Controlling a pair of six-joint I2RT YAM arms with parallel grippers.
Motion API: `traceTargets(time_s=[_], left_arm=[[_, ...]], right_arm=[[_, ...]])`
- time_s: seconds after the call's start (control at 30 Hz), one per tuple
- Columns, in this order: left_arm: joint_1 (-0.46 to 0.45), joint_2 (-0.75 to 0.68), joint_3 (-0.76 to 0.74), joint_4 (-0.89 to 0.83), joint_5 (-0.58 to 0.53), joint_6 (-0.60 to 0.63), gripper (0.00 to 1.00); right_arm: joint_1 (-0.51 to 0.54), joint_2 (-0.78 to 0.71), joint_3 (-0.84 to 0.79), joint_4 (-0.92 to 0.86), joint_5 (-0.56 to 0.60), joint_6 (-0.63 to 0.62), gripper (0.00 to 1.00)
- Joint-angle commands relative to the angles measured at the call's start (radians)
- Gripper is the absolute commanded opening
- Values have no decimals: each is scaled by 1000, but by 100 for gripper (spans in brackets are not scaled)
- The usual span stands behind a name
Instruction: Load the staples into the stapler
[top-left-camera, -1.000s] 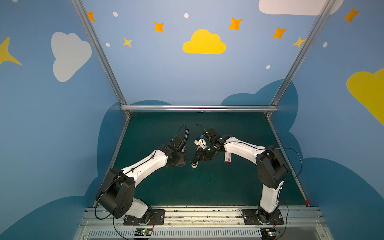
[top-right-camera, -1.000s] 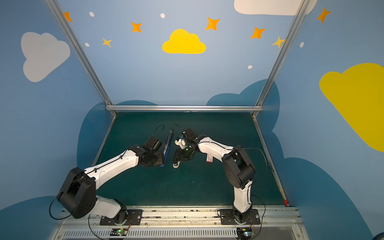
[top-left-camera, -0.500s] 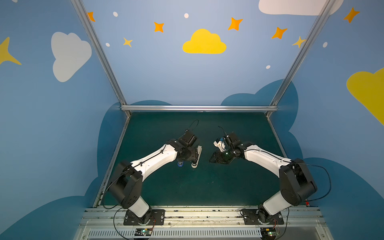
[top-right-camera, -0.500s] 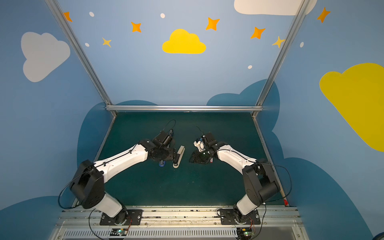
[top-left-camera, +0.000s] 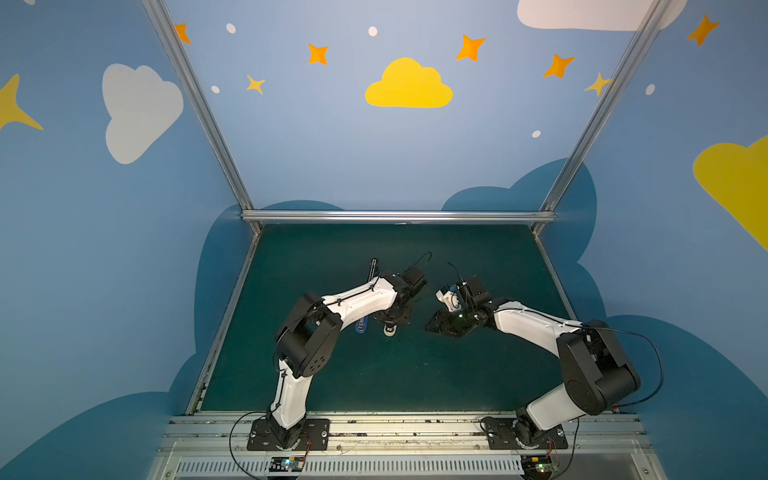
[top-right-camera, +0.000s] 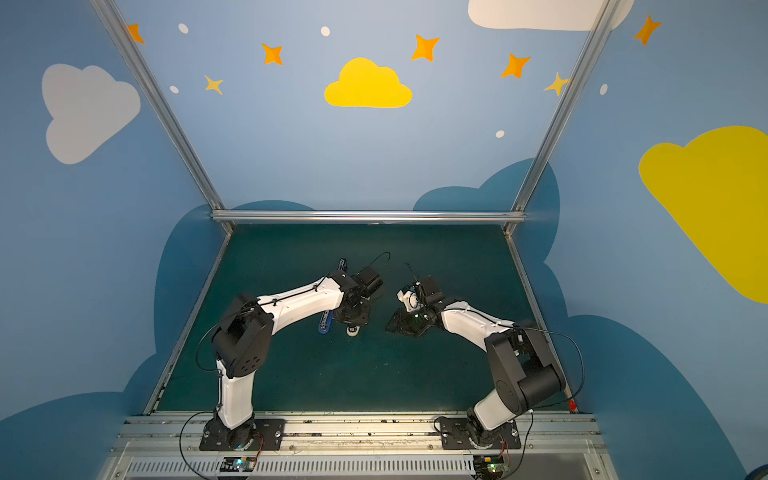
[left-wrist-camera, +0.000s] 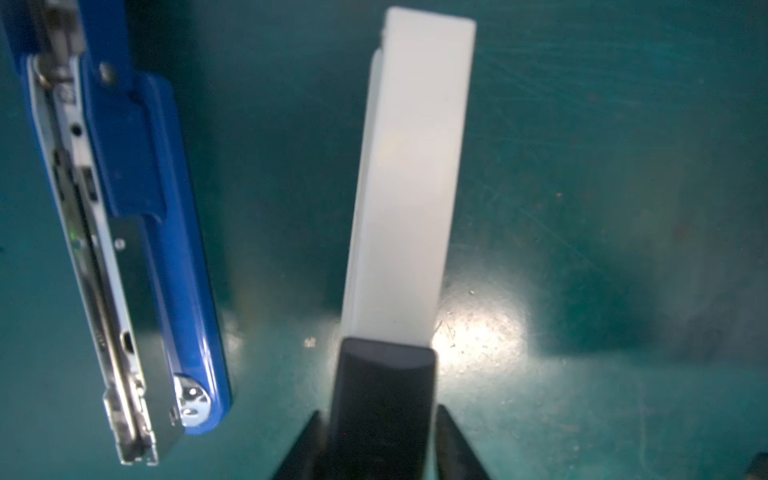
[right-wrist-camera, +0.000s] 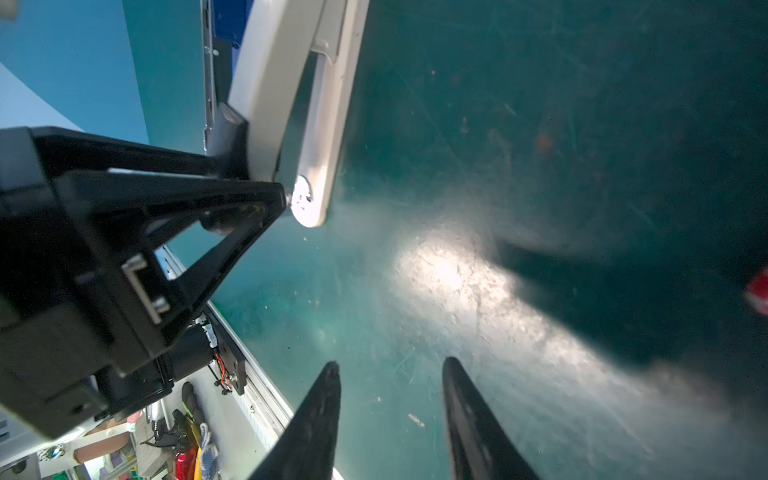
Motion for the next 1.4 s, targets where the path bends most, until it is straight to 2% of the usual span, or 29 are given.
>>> traceTargets(time_s=[0.0, 0.17, 0.43, 0.63, 0.93, 1.27, 1.37], left_arm=[[-6, 38, 63, -63, 3, -2, 25], [0, 70, 154, -102, 39, -28, 4], [47, 94, 293, -128, 153, -117, 4], [65, 117, 346, -142, 214, -147, 4], [84, 93, 337, -111, 268, -177, 4], [95, 67, 306, -64, 299, -211, 4], [97, 57, 294, -43, 345, -227, 4]], right_arm=[[-6, 5, -23, 67, -31, 22, 41], [-22, 47, -73, 202, -97, 86, 45], [-81, 116, -178, 526, -230, 246, 47], [-83, 183, -158, 585, -256, 270, 40], [-86, 249, -163, 777, -289, 370, 41], [-83, 323, -113, 853, -318, 427, 37], [-80, 338, -105, 868, -328, 433, 37]])
